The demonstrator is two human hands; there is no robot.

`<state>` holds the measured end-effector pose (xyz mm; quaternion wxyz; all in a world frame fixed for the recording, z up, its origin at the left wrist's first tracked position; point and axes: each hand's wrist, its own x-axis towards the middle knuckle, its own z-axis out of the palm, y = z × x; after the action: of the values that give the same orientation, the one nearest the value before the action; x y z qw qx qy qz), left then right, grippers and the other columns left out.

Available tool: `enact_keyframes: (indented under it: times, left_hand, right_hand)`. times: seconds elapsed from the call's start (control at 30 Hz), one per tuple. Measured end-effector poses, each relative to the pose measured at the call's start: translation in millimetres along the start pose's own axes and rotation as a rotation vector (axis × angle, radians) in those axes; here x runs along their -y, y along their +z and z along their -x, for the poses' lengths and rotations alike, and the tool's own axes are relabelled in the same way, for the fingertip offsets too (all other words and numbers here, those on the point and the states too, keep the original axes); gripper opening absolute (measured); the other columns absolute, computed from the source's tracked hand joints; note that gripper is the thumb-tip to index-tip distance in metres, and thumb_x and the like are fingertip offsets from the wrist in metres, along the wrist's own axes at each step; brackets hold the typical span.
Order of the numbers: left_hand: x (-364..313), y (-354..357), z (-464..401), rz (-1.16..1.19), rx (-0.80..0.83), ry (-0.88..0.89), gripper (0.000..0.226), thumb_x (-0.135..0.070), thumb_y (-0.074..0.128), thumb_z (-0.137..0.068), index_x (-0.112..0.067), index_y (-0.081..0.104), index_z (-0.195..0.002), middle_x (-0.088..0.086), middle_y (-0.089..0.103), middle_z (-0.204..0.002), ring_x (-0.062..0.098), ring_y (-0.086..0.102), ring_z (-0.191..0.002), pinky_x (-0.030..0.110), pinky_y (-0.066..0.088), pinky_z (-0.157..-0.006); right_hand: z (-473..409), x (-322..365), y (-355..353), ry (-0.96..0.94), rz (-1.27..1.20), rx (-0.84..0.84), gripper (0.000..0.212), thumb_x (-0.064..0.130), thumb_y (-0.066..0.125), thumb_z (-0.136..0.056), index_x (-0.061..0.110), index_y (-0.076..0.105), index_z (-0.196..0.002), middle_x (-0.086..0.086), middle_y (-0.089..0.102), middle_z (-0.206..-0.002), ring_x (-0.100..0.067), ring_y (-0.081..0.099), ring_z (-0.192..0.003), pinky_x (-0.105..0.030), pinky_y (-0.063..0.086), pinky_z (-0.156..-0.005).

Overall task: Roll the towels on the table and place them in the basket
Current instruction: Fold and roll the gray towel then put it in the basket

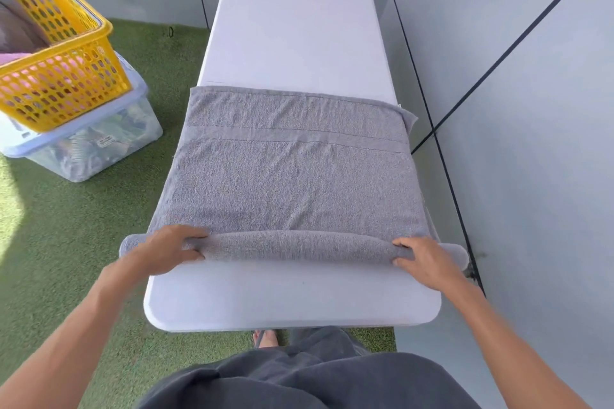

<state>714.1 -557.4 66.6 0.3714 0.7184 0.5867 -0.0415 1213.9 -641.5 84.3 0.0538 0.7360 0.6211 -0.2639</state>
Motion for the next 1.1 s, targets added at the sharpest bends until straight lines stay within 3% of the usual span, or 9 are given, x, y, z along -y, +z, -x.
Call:
enact_keyframes:
  times: [0.07,0.17,0.23,0.33,0.5,0.7,0.87,1.0,1.1]
  left_hand:
    - [-1,-4,-3,0.079,-0.072,0.000,0.043,-0.021,0.078,-0.079,-0.029,0.064,-0.119,-0.005,0.065,-0.116,0.021,0.059,-0.112,0.035,0.043,-0.096]
    - [-14,6,0,0.104,-0.489,0.149,0.025,-0.010,0.068,-0.087,-0.020,0.070,-0.110,-0.001,0.067,-0.108,0.025,0.061,-0.102,0.040,0.047,-0.089]
    - [-19,20,4,0.013,-0.630,0.220,0.023,-0.020,0.064,-0.092,-0.013,0.070,-0.112,0.002,0.067,-0.113,0.027,0.060,-0.105,0.044,0.049,-0.090]
    - [-11,44,8,-0.159,-0.546,0.244,0.051,-0.029,0.074,-0.083,-0.010,0.060,-0.128,0.006,0.061,-0.128,0.029,0.055,-0.121,0.048,0.040,-0.105]
    - [-16,41,8,-0.180,-0.511,0.183,0.052,-0.007,0.082,-0.070,-0.009,0.064,-0.119,0.007,0.067,-0.112,0.032,0.061,-0.105,0.048,0.046,-0.094]
    - [-9,4,5,-0.028,-0.097,0.066,0.039,-0.021,0.074,-0.083,-0.023,0.063,-0.121,-0.006,0.064,-0.108,0.019,0.060,-0.104,0.032,0.044,-0.089]
    - [-22,22,11,-0.098,-0.595,0.278,0.035,-0.010,0.067,-0.089,-0.013,0.066,-0.123,0.003,0.064,-0.123,0.027,0.060,-0.112,0.043,0.047,-0.094]
    - [-14,44,11,-0.231,-0.539,0.264,0.061,-0.024,0.076,-0.081,-0.010,0.054,-0.136,0.009,0.055,-0.137,0.030,0.048,-0.129,0.048,0.037,-0.109]
    - [-16,42,9,-0.257,-0.513,0.217,0.065,-0.017,0.084,-0.070,-0.011,0.059,-0.129,0.005,0.063,-0.121,0.028,0.054,-0.116,0.044,0.041,-0.100]
  right_hand:
    - [-6,-3,-5,-0.013,-0.130,-0.001,0.038,0.026,0.069,-0.086,0.025,0.061,-0.124,0.003,0.062,-0.123,-0.019,0.055,-0.118,-0.038,0.043,-0.098]
    - [-9,7,8,-0.070,-0.167,-0.346,0.029,0.019,0.063,-0.090,0.021,0.063,-0.120,-0.001,0.061,-0.119,-0.023,0.055,-0.115,-0.039,0.040,-0.099]
    - [-5,13,22,-0.067,-0.046,-0.447,0.033,0.031,0.061,-0.093,0.020,0.064,-0.123,-0.002,0.057,-0.126,-0.026,0.049,-0.123,-0.041,0.032,-0.106]
    - [3,10,44,-0.089,0.197,-0.394,0.058,0.048,0.065,-0.087,0.022,0.052,-0.137,0.000,0.049,-0.141,-0.025,0.038,-0.135,-0.042,0.016,-0.114]
    - [2,11,34,-0.110,0.185,-0.384,0.048,0.025,0.075,-0.081,0.019,0.060,-0.126,0.001,0.062,-0.118,-0.025,0.054,-0.116,-0.043,0.036,-0.102]
    - [-7,-5,-2,-0.055,0.066,0.121,0.043,0.039,0.066,-0.086,0.028,0.057,-0.127,0.003,0.062,-0.124,-0.020,0.057,-0.115,-0.039,0.045,-0.095]
    - [-4,7,12,-0.141,0.037,-0.340,0.036,0.032,0.050,-0.098,0.025,0.054,-0.132,0.006,0.058,-0.128,-0.021,0.049,-0.124,-0.042,0.037,-0.103]
    - [1,10,37,-0.106,0.143,-0.296,0.063,0.059,0.045,-0.093,0.025,0.040,-0.145,0.008,0.040,-0.148,-0.021,0.027,-0.143,-0.042,0.011,-0.116]
    - [3,11,38,-0.118,0.183,-0.247,0.064,0.046,0.060,-0.090,0.022,0.039,-0.145,0.007,0.041,-0.145,-0.023,0.029,-0.142,-0.044,0.010,-0.117]
